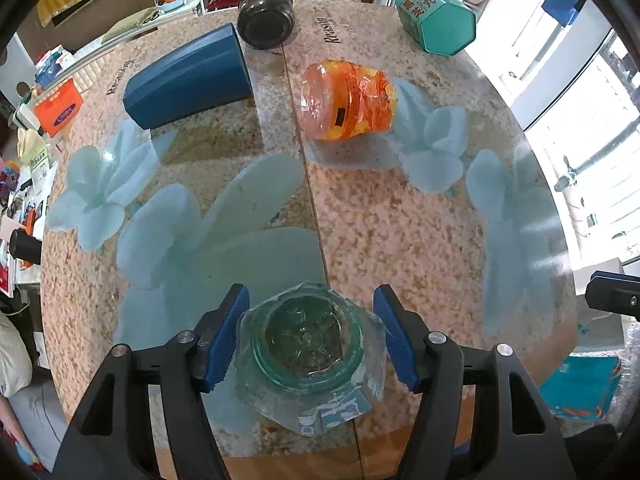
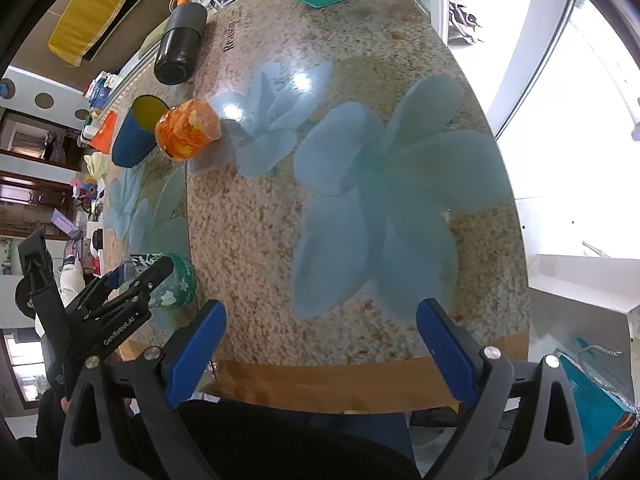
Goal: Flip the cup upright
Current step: 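Tip the bottle onto its side with the left tool, then open the left tool and pull it back from the bottle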
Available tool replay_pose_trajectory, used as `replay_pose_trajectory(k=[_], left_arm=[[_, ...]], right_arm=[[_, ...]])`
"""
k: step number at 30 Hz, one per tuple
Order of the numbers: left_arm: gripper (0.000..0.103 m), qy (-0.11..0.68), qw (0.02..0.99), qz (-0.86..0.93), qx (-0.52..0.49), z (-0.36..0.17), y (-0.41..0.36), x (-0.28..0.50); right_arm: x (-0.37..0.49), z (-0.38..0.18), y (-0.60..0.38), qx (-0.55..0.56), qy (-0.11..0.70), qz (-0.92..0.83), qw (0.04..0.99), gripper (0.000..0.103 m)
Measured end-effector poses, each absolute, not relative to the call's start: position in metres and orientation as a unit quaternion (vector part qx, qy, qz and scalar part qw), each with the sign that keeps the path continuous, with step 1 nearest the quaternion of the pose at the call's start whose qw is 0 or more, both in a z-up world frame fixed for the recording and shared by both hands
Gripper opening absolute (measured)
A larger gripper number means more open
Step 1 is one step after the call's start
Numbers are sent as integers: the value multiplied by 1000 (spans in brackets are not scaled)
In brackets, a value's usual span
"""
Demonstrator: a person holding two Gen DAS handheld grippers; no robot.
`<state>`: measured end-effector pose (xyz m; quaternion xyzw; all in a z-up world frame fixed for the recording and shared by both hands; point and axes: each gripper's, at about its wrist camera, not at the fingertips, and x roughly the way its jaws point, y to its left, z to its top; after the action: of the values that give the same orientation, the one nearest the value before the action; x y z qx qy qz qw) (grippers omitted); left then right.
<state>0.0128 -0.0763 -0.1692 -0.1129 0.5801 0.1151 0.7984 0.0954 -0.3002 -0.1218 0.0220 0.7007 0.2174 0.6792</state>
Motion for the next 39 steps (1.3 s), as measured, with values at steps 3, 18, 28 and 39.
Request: replay_pose_trajectory(k=[3, 18, 28, 39], left_arm=[[87, 582, 798, 118, -104, -168, -76, 15], [101, 578, 805, 91, -97, -137, -69, 18], [102, 569, 814, 65, -97, -94, -42, 9], [102, 573, 813, 28, -99, -76, -7, -20]], right_arm=[[95, -122, -303, 26, 702, 216, 678, 96], [94, -116, -290, 35, 697, 215, 684, 96], [88, -97, -251, 30, 674, 216, 706, 96], [60, -67, -197, 5, 633, 214, 744, 103]])
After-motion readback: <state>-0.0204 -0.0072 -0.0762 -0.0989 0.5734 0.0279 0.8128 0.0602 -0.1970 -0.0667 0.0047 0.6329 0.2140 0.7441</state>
